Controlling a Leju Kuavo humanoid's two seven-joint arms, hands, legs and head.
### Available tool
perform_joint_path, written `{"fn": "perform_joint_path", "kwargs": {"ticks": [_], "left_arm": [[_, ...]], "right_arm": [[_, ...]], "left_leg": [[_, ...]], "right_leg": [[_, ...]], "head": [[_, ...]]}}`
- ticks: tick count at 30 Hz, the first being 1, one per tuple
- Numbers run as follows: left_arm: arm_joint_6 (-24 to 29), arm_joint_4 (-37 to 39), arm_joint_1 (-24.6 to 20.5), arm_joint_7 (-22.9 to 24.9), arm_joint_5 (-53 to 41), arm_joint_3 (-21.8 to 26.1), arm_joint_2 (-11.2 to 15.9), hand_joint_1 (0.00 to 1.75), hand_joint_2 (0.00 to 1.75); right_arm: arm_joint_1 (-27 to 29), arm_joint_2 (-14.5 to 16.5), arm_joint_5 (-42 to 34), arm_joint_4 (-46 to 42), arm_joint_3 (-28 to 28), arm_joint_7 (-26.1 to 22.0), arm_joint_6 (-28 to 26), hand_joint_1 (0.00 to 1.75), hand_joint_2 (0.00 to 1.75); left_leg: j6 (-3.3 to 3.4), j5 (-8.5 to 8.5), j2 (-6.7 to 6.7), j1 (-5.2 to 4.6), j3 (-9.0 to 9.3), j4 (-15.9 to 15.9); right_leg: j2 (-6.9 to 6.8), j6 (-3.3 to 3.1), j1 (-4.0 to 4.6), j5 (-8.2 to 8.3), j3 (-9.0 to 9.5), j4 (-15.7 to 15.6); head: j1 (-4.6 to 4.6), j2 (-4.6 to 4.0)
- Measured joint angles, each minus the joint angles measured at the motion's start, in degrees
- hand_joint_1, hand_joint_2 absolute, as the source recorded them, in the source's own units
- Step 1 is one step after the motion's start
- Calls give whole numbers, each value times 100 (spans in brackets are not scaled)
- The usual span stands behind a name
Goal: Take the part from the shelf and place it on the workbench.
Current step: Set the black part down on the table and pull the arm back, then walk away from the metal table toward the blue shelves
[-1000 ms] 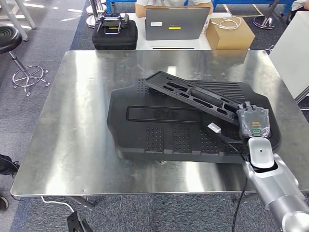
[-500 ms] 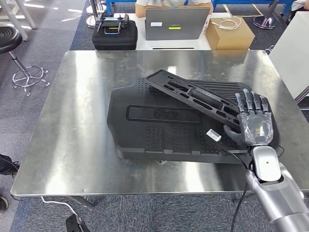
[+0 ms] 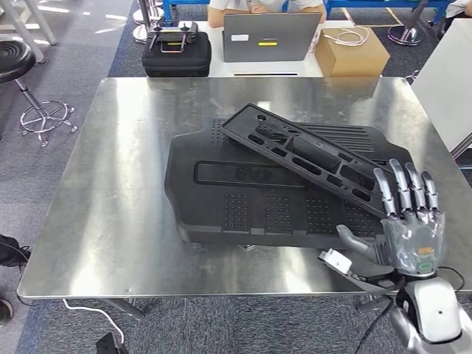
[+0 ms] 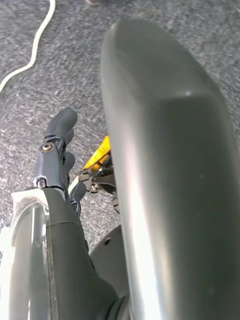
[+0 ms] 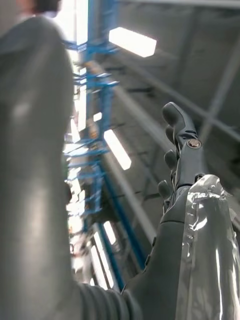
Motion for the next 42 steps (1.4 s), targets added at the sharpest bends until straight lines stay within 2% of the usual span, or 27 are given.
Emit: {"fn": "perform_joint_path", "kwargs": {"ticks": [4,6,7,9,11,13,16,19,22,23,24,26,27,28,29,30,32,33,34,37,38,39,40,42], "left_arm": [[1,0,13,-38,0,41,1,0,0],[16,0,9,-34,0,46,1,0,0],[36,0,8,-24,0,47,1,0,0],[103,0,6,8,0,55,-1,0,0],[193,0,5,46,0,69,-2,0,0],[278,0,7,81,0,78,-2,0,0],[356,0,7,131,0,87,-2,0,0],[413,0,16,182,0,106,-2,0,0],[446,-1,17,195,0,154,-5,0,0],[457,-1,14,195,0,168,-7,0,0],[466,-1,12,195,0,178,-9,0,0],[476,-1,12,197,0,187,-11,0,0],[478,-1,15,198,0,191,-10,0,0],[478,-1,17,199,0,195,-9,0,0],[479,-1,19,199,0,198,-8,0,0],[479,-1,19,200,0,200,-7,0,0],[479,-2,17,201,0,203,-8,0,0],[479,-1,14,201,0,207,-7,0,0],[479,-2,12,201,0,211,-7,0,0],[480,-1,19,201,0,221,-6,0,0],[481,0,21,201,0,223,-6,0,0],[481,0,21,201,0,225,-6,0,0],[480,0,18,202,0,226,-6,0,0],[478,-1,19,207,0,228,-5,0,0]], "right_arm": [[547,109,-299,-875,-269,-472,-200,0,175],[713,270,-739,-1189,-405,-931,-208,0,175],[807,439,-1129,-1335,-515,-1381,-209,0,175],[1018,934,-2020,-1593,-819,-2432,-212,0,175],[1225,1407,-2697,-1787,-1133,-3114,-216,0,175],[1395,1720,-3117,-1919,-1355,-3357,-217,0,175],[1613,2039,-3475,-2025,-1539,-3453,-217,0,175],[1822,2231,-3771,-2039,-1627,-3456,-217,0,175],[2051,2344,-4037,-2011,-1665,-3445,-217,0,175],[2123,2372,-4109,-1998,-1678,-3443,-217,0,175],[2183,2393,-4163,-1984,-1691,-3440,-218,0,175],[2271,2427,-4234,-1947,-1718,-3427,-219,0,175],[2308,2438,-4253,-1925,-1731,-3421,-219,0,175],[2343,2448,-4265,-1905,-1742,-3416,-219,0,175],[2367,2453,-4272,-1888,-1751,-3414,-219,0,175],[2382,2457,-4278,-1873,-1755,-3410,-219,0,175],[2390,2466,-4304,-1853,-1756,-3401,-219,0,175],[2399,2477,-4325,-1846,-1758,-3396,-219,0,175],[2418,2489,-4346,-1842,-1761,-3395,-220,0,175],[2481,2527,-4405,-1836,-1785,-3406,-221,0,175],[2488,2539,-4416,-1836,-1794,-3412,-221,0,175],[2492,2554,-4425,-1835,-1802,-3415,-221,0,175],[2499,2569,-4429,-1830,-1808,-3416,-221,0,175],[2521,2588,-4441,-1813,-1820,-3415,-221,0,175]], "left_leg": [[-2,-2,1,2,-3,-1],[-2,-2,2,2,-1,-2],[-2,-2,2,3,0,-2],[-3,-2,2,5,2,-3],[-3,-1,2,7,3,-3],[-3,-2,2,7,4,-2],[4,-6,2,-11,5,7],[21,-7,2,-39,5,9],[85,54,15,-24,27,-45],[114,85,25,-4,38,-77],[137,109,36,17,47,-108],[153,123,53,24,45,-118],[150,125,59,25,43,-117],[146,127,64,25,43,-116],[139,131,66,26,43,-114],[130,134,66,28,45,-113],[89,139,62,26,44,-107],[52,150,58,22,36,-104],[10,165,54,19,26,-103],[-108,188,48,40,-27,-95],[-140,107,48,48,-60,-44],[-163,-51,47,53,-118,99],[-178,-280,47,59,-208,360],[-190,-724,47,60,-434,1088]], "right_leg": [[4,-1,1,-1,-2,1],[5,-1,2,-2,-2,0],[4,-1,3,-2,-2,0],[4,-1,4,-2,-1,1],[4,-1,6,-3,1,1],[4,-1,7,-2,3,0],[4,6,-15,3,6,-6],[2,23,-43,8,7,-10],[8,67,-52,-1,8,0],[9,84,-50,-78,-15,71],[9,102,-54,-231,-81,252],[4,152,-86,-649,-334,939],[2,178,-107,-803,-461,1302],[1,200,-127,-858,-521,1526],[0,219,-146,-804,-488,1542],[-1,234,-163,-655,-348,1330],[5,247,-178,-313,88,555],[14,235,-173,-206,261,224],[23,216,-160,-159,357,21],[20,104,-133,-129,345,-101],[10,49,-136,-104,319,-124],[-3,-13,-140,-69,285,-146],[-16,-68,-137,-34,243,-155],[-35,-129,-110,33,148,-152]], "head": [[-1,0],[-1,0],[-1,0],[-2,0],[-2,0],[-2,0],[-3,0],[-3,0],[-4,0],[-1,0],[2,0],[5,0],[5,0],[5,0],[5,0],[5,0],[5,0],[2,0],[-1,0],[-4,0],[-5,0],[-9,0],[-14,0],[-17,0]]}}
